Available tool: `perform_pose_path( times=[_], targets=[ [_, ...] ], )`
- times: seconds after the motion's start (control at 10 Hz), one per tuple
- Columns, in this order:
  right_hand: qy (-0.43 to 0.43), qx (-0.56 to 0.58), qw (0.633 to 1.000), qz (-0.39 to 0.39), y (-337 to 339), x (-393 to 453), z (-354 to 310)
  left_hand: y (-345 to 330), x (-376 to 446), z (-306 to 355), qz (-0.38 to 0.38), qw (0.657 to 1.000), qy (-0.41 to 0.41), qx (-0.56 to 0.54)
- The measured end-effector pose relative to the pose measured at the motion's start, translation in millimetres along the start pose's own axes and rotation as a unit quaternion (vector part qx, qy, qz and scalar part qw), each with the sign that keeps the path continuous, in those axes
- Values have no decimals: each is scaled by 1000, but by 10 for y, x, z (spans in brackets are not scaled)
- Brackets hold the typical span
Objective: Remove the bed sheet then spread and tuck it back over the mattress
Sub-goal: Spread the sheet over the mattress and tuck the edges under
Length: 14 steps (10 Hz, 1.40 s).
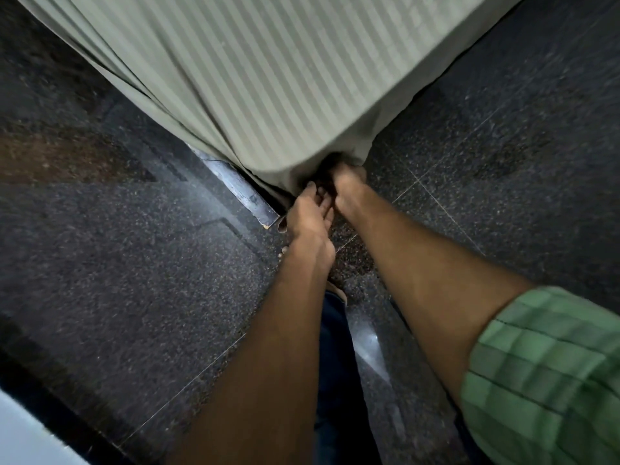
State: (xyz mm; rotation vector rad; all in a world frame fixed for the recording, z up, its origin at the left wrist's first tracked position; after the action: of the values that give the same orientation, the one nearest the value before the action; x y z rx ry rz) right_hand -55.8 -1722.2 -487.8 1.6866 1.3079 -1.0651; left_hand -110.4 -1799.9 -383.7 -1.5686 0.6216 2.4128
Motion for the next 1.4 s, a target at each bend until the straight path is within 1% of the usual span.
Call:
perform_pose_path(
  times=[0.1,0.2,0.3,0.4,0.5,0.6,0.7,0.8,0.9,1.0,1.1,1.2,1.3,1.4],
  targets=[
    [64,-141,987,35,83,181,-131,-106,48,41,-15,998,3,54],
    [132,-337,930,70,195,181,-219,-116,62,45,13,998,-2,61],
    [133,-410,895,115,435,184,-101,-38,114,-72,26,988,-8,153],
    [143,-431,884,114,457,262,-66,-75,163,-244,-28,989,30,139],
    [156,-421,886,120,300,257,-203,-162,294,-197,-62,997,40,1],
    [150,-389,892,177,161,300,-376,-219,372,-18,-49,988,51,-139],
    [148,-385,894,175,249,169,-392,-243,318,-17,-42,990,65,-120],
    [139,-397,887,192,521,106,-221,-164,164,-190,-50,996,66,-31],
    [147,-409,875,212,584,18,-154,-25,79,-330,-49,997,57,-14],
    [157,-403,872,228,449,52,-246,92,153,-346,-40,998,38,-21],
    [162,-348,897,219,246,188,-400,140,381,-273,-33,998,17,-50],
    [95,-259,950,148,278,429,-187,113,536,-244,-28,997,4,-73],
    [85,-160,980,86,478,227,21,2,550,-298,-44,996,-7,-75],
    [47,-100,994,27,523,67,195,-111,522,-225,-51,994,-14,-91]
  ],
)
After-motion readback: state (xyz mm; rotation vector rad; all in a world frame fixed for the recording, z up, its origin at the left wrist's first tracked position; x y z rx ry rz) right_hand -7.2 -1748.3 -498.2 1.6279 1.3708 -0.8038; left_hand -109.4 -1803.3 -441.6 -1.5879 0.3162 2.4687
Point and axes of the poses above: each hand's wrist, its own x-axis towards the middle knuckle, its own y-axis out of the back of the hand, z = x × y, the point moved 8 cm from there along x, towards the middle knuckle, and after that the axes turned 10 degrees about z, right-handed, at the moved point
